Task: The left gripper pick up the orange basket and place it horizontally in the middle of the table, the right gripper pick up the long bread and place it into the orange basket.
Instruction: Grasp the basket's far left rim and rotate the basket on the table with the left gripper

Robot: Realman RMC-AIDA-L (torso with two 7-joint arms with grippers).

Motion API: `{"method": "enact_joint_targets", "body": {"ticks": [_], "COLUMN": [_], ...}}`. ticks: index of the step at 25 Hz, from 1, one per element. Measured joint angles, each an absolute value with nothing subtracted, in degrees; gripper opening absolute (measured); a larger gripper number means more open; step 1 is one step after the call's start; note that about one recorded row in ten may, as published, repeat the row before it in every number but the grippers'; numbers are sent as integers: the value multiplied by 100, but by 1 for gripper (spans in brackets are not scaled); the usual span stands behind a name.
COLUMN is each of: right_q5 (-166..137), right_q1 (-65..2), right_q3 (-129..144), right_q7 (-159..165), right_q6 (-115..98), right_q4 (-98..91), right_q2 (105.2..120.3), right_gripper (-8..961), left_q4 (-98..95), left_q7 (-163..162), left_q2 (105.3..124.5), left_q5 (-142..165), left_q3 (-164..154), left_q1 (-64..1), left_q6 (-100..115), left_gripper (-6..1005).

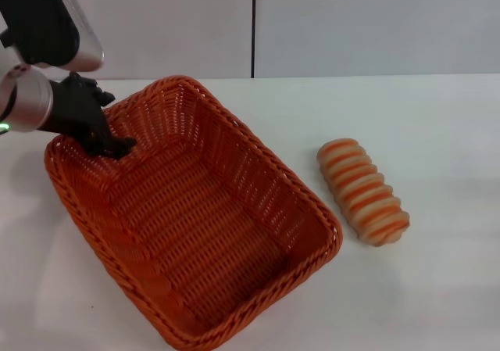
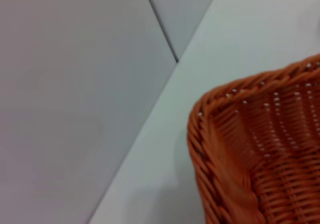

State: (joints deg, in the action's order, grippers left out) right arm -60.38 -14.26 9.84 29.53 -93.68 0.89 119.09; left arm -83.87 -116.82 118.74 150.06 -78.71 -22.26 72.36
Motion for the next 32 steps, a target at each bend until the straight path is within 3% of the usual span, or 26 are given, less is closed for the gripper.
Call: {"method": "enact_joint_targets", "body": {"ticks": [20, 24, 32], "right_q5": [-6047, -6047, -6047], "right_q1": [-1432, -1432, -1404], "right_q3": [984, 984, 984], "right_q7": [2953, 2953, 2953], "right_q6": [-9231, -9207, -9234], "right_q4": [111, 107, 100], "right_q2": [11909, 11906, 11900], "right_gripper": [644, 641, 637], "left_q4": [-8017, -8025, -8309], "left_q7": [-12067, -12141, -12638], "left_q2": [11888, 11897, 11898], "left_q5": [15330, 15349, 15263], "left_q3": [-8312, -8424, -8437], "left_q1": [-2459, -2462, -2433], "left_q6": [7067, 6995, 7102], "left_gripper": [703, 479, 358]}}
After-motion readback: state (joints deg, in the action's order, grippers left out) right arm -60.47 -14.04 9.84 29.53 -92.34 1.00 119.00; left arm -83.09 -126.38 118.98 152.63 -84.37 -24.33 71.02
